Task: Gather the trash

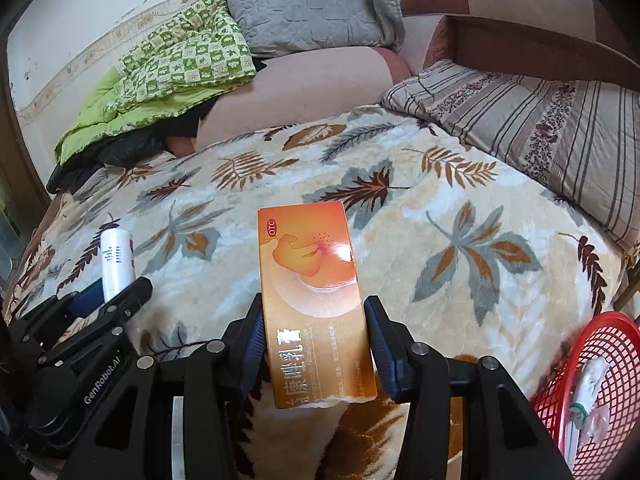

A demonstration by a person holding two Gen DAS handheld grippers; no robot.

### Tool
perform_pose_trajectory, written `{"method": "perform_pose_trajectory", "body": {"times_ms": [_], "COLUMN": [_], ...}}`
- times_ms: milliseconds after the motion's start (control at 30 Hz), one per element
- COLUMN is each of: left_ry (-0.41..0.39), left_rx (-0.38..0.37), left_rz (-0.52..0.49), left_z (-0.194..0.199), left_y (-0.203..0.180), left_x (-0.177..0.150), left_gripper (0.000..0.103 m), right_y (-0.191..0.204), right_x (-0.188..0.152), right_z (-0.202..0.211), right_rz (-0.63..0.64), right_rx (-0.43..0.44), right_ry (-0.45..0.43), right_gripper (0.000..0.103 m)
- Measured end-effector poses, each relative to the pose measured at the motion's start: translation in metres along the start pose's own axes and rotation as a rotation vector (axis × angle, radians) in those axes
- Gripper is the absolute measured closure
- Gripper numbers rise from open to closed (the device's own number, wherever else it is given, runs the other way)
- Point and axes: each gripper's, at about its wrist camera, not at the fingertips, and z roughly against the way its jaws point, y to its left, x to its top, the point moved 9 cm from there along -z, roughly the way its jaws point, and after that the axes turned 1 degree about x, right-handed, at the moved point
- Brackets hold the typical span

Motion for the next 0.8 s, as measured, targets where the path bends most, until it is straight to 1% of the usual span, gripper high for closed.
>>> {"method": "perform_pose_trajectory", "body": {"times_ms": [133,400,700,733,800], "left_ry": [-0.001,-0.005,0.001,0.005,0.039], "left_rx": [0.000,0.001,0.001,-0.003,-0.047], "left_rz": [0.000,0.000,-0.002,0.000,0.044], "left_z": [-0.0003,-0.0022,-0.0035,-0.0042,-0.0095], "left_y": [0.0006,0.0005,-0.0015,-0.0032,-0.0009], "left_x": [0.0005,0.0030,0.0031,0.0035,0.0022], "left_gripper": [0.069,0.069,0.069,0.069,0.069], "right_y": [-0.0051,0.0010,0.0010,0.0011,0.0002], "right_x": [0.0007,0.0001,-0.0005,-0.0007,-0.0006], "right_z": [-0.0042,-0.0065,-0.0076,-0.0077,-0.0071], "right_rz": [-0.027,-0.002,-0.013,-0.016,-0.019], "right_rx": [-0.003,-0.005,-0.001,0.001,0.003], "right_ry": [0.008,0.009,0.008,0.008,0.007], "right_gripper": [0.051,0.051,0.051,0.051,0.051]}}
